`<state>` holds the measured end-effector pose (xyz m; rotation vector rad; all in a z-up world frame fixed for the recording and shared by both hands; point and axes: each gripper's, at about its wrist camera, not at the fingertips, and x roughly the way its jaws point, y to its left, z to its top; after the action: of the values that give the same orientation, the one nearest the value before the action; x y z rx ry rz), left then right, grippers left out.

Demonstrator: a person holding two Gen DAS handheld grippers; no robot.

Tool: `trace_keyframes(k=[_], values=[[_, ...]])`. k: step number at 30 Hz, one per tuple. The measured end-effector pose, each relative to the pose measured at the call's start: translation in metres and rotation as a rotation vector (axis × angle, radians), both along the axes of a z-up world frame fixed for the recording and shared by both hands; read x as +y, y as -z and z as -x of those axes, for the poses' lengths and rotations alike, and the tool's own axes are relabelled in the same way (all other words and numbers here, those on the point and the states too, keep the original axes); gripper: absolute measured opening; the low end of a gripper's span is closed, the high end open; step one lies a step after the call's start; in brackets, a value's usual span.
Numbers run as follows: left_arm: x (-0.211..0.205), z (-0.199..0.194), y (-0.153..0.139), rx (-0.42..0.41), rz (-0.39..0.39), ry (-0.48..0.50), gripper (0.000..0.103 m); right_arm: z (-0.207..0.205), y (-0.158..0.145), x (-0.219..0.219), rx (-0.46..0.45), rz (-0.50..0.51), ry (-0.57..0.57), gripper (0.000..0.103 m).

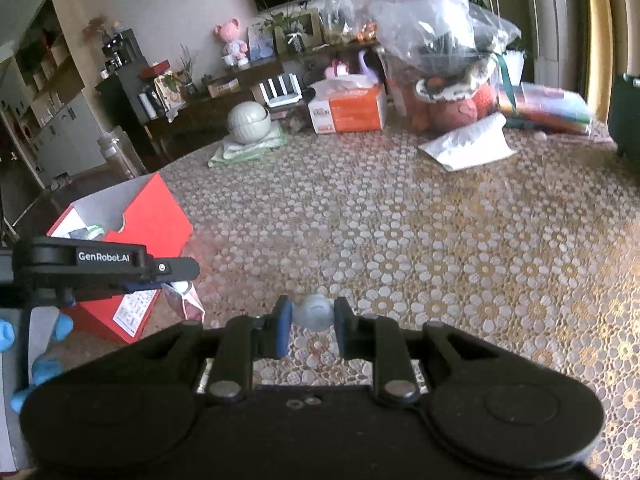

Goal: Organize objects
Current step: 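Carry the pink clip and white-green tube over the red shoebox with both tools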

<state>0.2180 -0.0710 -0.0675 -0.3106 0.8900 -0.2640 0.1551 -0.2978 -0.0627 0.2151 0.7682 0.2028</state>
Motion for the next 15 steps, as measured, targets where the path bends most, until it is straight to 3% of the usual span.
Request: trace_keyframes(k=[15], values=[[0.023, 0.016, -0.046, -0.057, 0.002, 0.031, 0.022, 0.010, -0.051, 0.026, -0.078, 0.034, -0.077, 0.022]])
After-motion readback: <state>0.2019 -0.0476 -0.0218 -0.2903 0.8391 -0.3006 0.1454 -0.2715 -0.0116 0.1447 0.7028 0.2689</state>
